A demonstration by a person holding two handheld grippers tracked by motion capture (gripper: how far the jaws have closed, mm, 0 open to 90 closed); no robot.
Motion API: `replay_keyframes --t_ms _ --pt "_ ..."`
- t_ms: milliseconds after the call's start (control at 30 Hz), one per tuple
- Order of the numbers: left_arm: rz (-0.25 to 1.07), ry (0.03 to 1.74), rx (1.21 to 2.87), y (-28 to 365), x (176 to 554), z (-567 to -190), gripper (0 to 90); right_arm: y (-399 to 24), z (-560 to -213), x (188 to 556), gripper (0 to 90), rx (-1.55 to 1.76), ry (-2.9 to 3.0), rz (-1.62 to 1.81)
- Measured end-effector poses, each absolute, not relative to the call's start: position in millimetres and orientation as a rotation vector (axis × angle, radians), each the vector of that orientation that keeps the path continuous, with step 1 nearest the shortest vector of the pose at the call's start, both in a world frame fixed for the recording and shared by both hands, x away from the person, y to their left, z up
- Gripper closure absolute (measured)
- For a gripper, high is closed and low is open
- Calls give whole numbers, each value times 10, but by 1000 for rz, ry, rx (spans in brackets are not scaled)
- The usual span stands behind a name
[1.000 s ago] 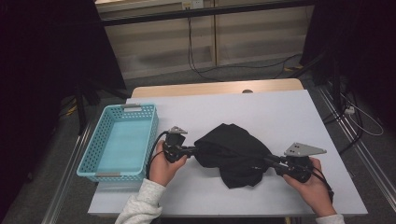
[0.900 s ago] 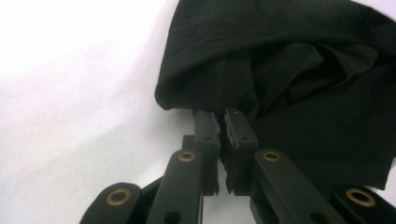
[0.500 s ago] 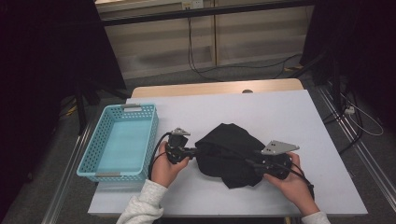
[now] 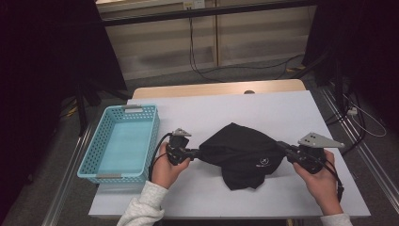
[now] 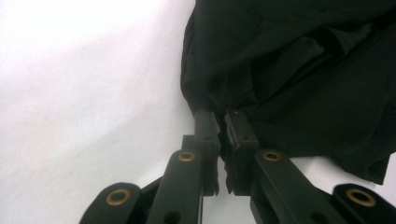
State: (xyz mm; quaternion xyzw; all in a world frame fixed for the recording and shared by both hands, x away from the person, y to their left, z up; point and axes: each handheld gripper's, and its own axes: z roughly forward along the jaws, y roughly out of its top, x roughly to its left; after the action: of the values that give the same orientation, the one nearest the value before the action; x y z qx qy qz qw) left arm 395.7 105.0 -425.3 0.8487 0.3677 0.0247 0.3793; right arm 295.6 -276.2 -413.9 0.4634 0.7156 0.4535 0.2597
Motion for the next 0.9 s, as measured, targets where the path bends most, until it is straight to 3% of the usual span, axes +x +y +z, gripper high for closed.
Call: replay_keyframes --t_ms 200,333,533,767,900 --pt "117 943 2174 1069 3962 -4249 794 -2813 -4276 2907 870 1293 1959 1191" --pt "112 961 2120 1108 3982 -4223 630 -2852 -4315 2900 869 1314 1956 1183" --pt "98 949 2087 1021 3988 -4262 492 -2835 -4323 2882 868 1312 1957 1179" --pt "146 953 2082 901 4002 -4332 416 -2836 -4339 2858 867 1308 1969 1179" --pt "132 959 2084 806 4017 -4427 440 -2824 -4360 2849 866 1307 1978 1179"
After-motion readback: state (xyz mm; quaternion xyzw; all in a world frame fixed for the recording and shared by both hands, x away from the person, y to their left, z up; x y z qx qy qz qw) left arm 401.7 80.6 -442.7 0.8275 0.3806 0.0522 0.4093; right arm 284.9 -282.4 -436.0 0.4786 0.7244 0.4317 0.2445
